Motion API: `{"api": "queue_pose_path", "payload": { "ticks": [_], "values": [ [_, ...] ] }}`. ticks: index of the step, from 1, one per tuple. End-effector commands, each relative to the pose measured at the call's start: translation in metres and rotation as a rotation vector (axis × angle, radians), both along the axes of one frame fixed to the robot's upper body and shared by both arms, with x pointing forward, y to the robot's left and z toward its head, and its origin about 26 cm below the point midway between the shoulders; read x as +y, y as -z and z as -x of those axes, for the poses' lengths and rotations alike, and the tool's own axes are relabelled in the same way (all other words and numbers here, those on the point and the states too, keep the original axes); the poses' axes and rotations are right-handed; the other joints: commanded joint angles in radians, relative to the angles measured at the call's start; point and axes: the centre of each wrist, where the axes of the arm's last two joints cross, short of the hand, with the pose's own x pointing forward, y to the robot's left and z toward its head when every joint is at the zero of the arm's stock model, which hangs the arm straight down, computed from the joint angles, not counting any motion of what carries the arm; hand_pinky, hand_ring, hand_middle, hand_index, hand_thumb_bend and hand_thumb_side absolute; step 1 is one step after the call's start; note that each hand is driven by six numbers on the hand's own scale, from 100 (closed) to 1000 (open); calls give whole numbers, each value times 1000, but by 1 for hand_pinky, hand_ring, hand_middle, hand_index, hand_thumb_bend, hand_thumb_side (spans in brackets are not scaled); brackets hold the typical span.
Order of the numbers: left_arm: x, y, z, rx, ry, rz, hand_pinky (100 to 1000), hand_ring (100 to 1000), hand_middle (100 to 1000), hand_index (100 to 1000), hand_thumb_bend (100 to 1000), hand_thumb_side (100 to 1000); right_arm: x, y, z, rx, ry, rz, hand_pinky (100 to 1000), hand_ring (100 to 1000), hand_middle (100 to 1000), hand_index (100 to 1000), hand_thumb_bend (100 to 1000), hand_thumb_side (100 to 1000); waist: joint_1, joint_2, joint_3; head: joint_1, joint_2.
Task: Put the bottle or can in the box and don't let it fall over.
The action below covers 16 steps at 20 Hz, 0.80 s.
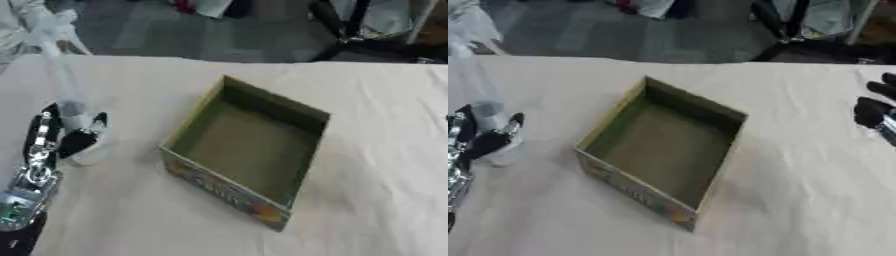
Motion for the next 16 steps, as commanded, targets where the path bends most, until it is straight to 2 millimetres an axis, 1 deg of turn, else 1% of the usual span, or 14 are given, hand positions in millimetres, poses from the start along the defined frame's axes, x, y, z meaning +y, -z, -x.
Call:
{"api": "queue_pose_path", "payload": {
  "ticks": [1,2,3,4,5,6,7,8,10,13,16],
  "values": [
    [3,-8,-3,-13,-11,24,917,464,362,571,100,100,-3,-8,0,-21,9,18,845,894,881,918,574,213,1,-11,-2,0,-2],
    [3,-7,-3,-10,-23,31,903,399,301,502,100,136,-3,-8,0,-22,10,18,845,894,879,918,573,212,1,-11,-4,2,-2],
    [3,-5,-4,-6,-38,36,899,372,272,471,100,215,-3,-8,0,-22,10,18,846,894,879,918,573,212,1,-11,-5,4,-3],
    [4,-5,-4,-3,-55,38,886,322,204,393,100,402,-3,-8,0,-23,11,17,846,893,879,918,571,212,1,-12,-6,6,-4],
    [4,-4,-5,-1,-72,37,884,309,188,376,100,461,-3,-8,1,-23,11,17,846,893,879,918,571,212,1,-12,-8,9,-5],
    [4,-4,-5,-2,-88,32,876,263,121,301,100,556,-3,-8,1,-24,12,17,846,893,878,918,568,213,2,-13,-8,10,-5],
    [4,-5,-5,-6,-99,26,877,267,100,273,100,559,-3,-8,1,-24,13,17,846,893,878,918,568,213,2,-14,-9,10,-5],
    [3,-6,-5,-11,-106,19,874,267,100,231,100,566,-3,-8,1,-23,13,16,846,893,878,917,568,213,4,-14,-10,10,-3],
    [3,-8,-5,-20,-114,7,870,254,100,205,100,573,-3,-7,1,-22,13,16,846,893,877,917,567,214,6,-15,-10,7,-2],
    [0,-15,-5,-49,-95,-13,882,233,100,189,100,594,-4,-7,1,-21,14,16,847,892,877,917,566,213,10,-17,-10,-7,8],
    [-7,-28,-3,-87,-54,-38,894,231,100,186,100,609,-4,-8,1,-24,13,18,848,891,877,917,563,214,13,-19,-10,-23,20]
  ]
}}
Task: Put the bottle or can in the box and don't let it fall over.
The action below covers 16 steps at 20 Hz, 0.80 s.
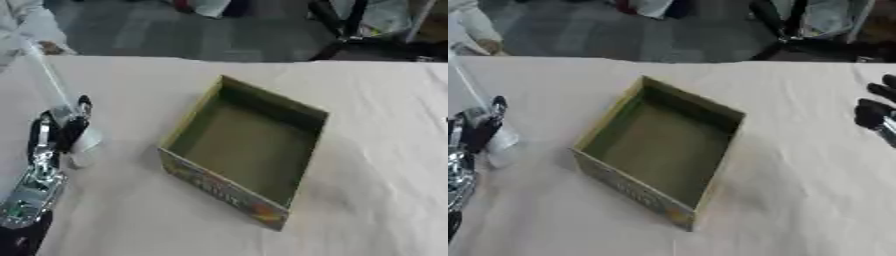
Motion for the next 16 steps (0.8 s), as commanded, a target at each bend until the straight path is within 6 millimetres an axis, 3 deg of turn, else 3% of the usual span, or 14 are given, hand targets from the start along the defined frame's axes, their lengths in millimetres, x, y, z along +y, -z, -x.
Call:
{"api": "queue_pose_path", "payload": {
  "ticks": [1,8,14,15,16],
  "values": [
    [-4,-32,1,-89,49,-54,900,236,100,187,100,614,-5,-10,1,-26,12,21,848,891,877,916,561,214,3,-20,-2,-16,10],
    [-40,-82,5,-207,195,-129,892,239,100,179,100,656,-3,-13,1,-31,1,28,848,891,877,916,553,215,11,-30,-6,-38,27],
    [-96,-125,6,-290,364,-173,879,237,100,178,100,672,-3,-15,1,-33,-7,30,848,892,877,917,554,213,23,-43,-13,-70,45],
    [-110,-131,6,-300,405,-180,875,237,100,178,100,374,-2,-15,1,-34,-10,31,848,892,877,917,550,226,25,-45,-16,-76,49],
    [-123,-135,7,-309,440,-191,874,236,100,178,100,672,-2,-16,0,-35,-12,31,848,892,877,917,554,213,27,-47,-18,-81,53]
  ]
}}
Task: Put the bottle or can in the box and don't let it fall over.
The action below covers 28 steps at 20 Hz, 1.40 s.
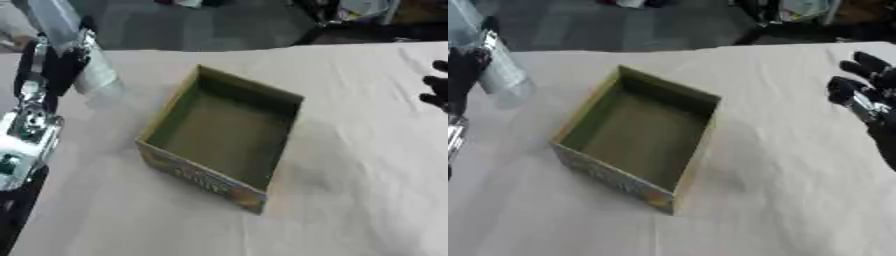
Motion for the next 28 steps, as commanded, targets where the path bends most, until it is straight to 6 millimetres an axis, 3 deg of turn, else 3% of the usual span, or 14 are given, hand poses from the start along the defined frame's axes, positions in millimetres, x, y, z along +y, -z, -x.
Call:
{"api": "queue_pose_path", "payload": {
  "ticks": [1,6,9,14,18,20,21,23,25,27,28],
  "values": [
    [-37,-21,6,-56,103,-49,871,237,100,178,100,672,-3,-13,1,-31,-6,30,848,892,877,917,553,212,1,-26,-6,-16,13],
    [-97,-21,8,-67,210,-75,844,236,100,178,100,672,2,-21,0,-58,-26,25,849,893,879,918,553,212,4,-23,-32,-30,27],
    [-121,-14,7,-77,220,-67,840,236,100,178,100,672,5,-27,-1,-76,-39,31,849,893,878,917,551,212,5,-16,-47,3,30],
    [-144,1,0,-90,205,-86,836,244,100,180,100,672,8,-32,-1,-93,-51,25,850,892,878,917,552,213,3,-2,-69,64,13],
    [-150,17,-8,-65,190,-98,842,276,100,207,100,672,9,-34,-1,-103,-56,24,850,892,878,917,552,214,0,4,-79,76,0],
    [-150,24,-11,-42,182,-100,856,366,122,318,100,633,8,-34,0,-100,-51,22,850,892,878,916,553,214,1,5,-77,74,-6],
    [-151,26,-12,-37,180,-107,917,499,294,529,100,493,8,-33,-1,-99,-51,20,850,892,878,916,555,215,2,5,-76,74,-7],
    [-151,29,-12,-37,189,-170,968,643,468,706,100,437,8,-32,-1,-95,-52,20,850,892,879,916,554,216,2,4,-73,71,-9],
    [-149,32,-13,-23,184,-225,994,710,541,784,100,480,8,-32,-1,-92,-51,21,850,892,879,916,555,216,2,2,-70,68,-11],
    [-146,36,-15,3,173,-274,1000,751,591,823,100,663,7,-31,-1,-90,-47,22,850,892,879,916,555,216,2,0,-67,63,-10],
    [-145,38,-15,17,168,-297,1000,761,604,836,100,684,7,-31,0,-89,-46,22,850,892,879,916,555,216,2,-1,-66,60,-9]
  ]
}}
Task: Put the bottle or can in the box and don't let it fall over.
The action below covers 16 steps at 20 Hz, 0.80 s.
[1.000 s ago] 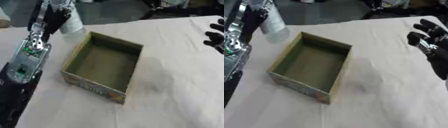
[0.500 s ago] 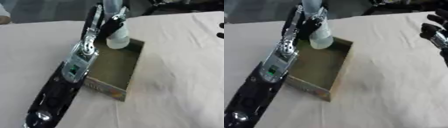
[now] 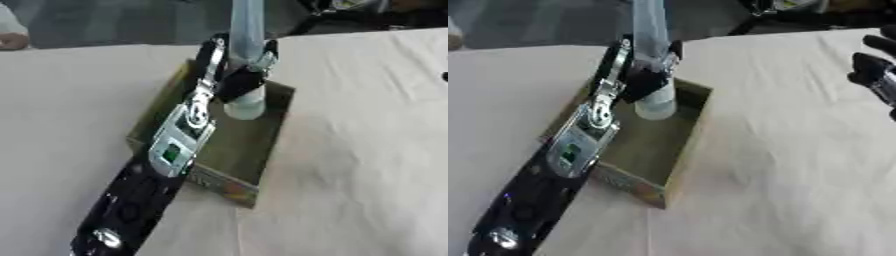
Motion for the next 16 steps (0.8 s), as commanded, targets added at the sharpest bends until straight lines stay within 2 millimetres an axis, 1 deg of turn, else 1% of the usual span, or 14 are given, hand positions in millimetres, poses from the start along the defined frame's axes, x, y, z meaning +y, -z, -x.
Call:
{"api": "queue_pose_path", "payload": {
  "ticks": [1,6,11,12,13,15,16],
  "values": [
    [5,-6,-1,-5,-11,-73,1000,772,619,848,100,695,-3,-9,3,-24,2,22,850,892,879,916,555,217,-5,-22,2,-9,-10],
    [17,0,-2,48,-13,-153,1000,788,636,866,100,722,-6,-7,3,-13,13,23,850,891,879,916,554,217,-2,-34,15,-28,-2],
    [27,8,-3,95,-29,-159,1000,794,634,865,100,672,-8,-5,4,-7,20,21,849,891,878,915,555,218,-3,-43,25,-37,0],
    [28,9,-3,104,-31,-161,1000,798,638,867,100,692,-8,-5,4,-7,21,21,849,891,878,915,555,218,-3,-44,26,-38,1],
    [29,10,-3,111,-32,-165,1000,805,648,874,100,763,-8,-5,4,-7,22,21,849,890,878,915,554,218,-4,-45,27,-38,1],
    [31,13,-3,129,-30,-196,1000,813,660,880,100,781,-9,-4,4,-6,23,20,849,890,878,915,554,219,-3,-46,29,-38,2],
    [31,14,-3,137,-27,-211,1000,817,664,882,100,771,-9,-4,4,-5,23,20,848,890,878,915,554,219,-3,-46,30,-38,2]
  ]
}}
